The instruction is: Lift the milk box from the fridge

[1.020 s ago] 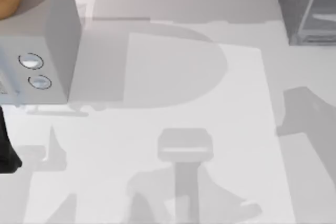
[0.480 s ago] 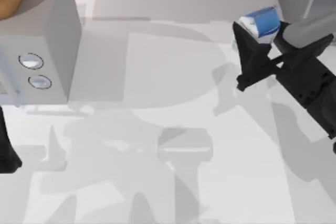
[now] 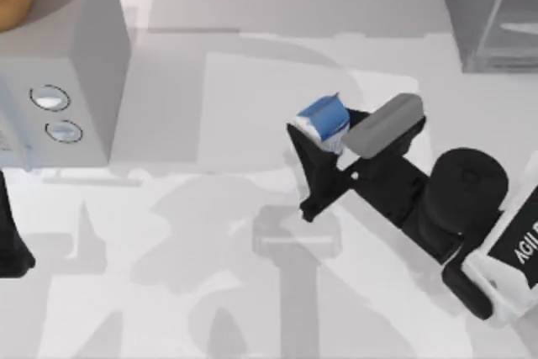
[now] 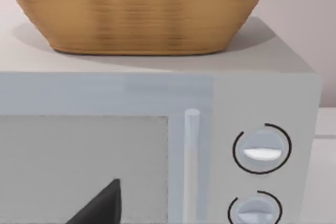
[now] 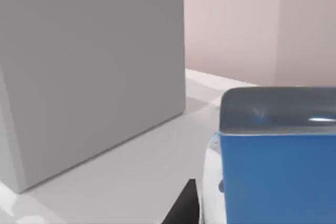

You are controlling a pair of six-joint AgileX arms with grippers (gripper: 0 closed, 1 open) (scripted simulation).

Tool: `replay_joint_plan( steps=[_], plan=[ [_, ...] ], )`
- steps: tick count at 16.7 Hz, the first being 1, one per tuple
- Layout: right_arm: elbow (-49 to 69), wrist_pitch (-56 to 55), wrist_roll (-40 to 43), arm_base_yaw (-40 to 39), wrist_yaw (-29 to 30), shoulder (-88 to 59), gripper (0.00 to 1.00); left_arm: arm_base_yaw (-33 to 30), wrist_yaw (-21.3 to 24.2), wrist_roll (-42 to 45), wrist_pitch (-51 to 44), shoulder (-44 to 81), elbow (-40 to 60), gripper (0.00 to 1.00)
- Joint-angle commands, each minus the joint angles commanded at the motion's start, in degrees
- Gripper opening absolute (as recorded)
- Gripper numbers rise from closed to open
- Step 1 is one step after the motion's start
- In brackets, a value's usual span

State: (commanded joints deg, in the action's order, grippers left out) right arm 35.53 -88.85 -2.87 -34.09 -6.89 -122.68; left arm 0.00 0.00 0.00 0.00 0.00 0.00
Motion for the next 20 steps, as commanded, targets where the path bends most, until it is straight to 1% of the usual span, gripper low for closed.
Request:
replay_joint_plan(
  steps=[4, 11, 18, 20],
  plan=[
    [0.8, -2.9, 1.7, -1.3, -0.1, -4.9, 0.00, 0.0, 0.0, 0.0, 0.0, 0.0, 0.0, 1.00],
    [1.5, -2.6, 1.7, -1.3, -0.2, -5.5, 0.00, 0.0, 0.0, 0.0, 0.0, 0.0, 0.0, 1.00],
    [14.9, 3.1, 1.8, -2.5, 1.1, -12.9, 0.00, 0.0, 0.0, 0.0, 0.0, 0.0, 0.0, 1.00],
    [16.9, 4.1, 1.9, -2.7, 1.3, -14.1, 0.00, 0.0, 0.0, 0.0, 0.0, 0.0, 0.0, 1.00]
  ],
)
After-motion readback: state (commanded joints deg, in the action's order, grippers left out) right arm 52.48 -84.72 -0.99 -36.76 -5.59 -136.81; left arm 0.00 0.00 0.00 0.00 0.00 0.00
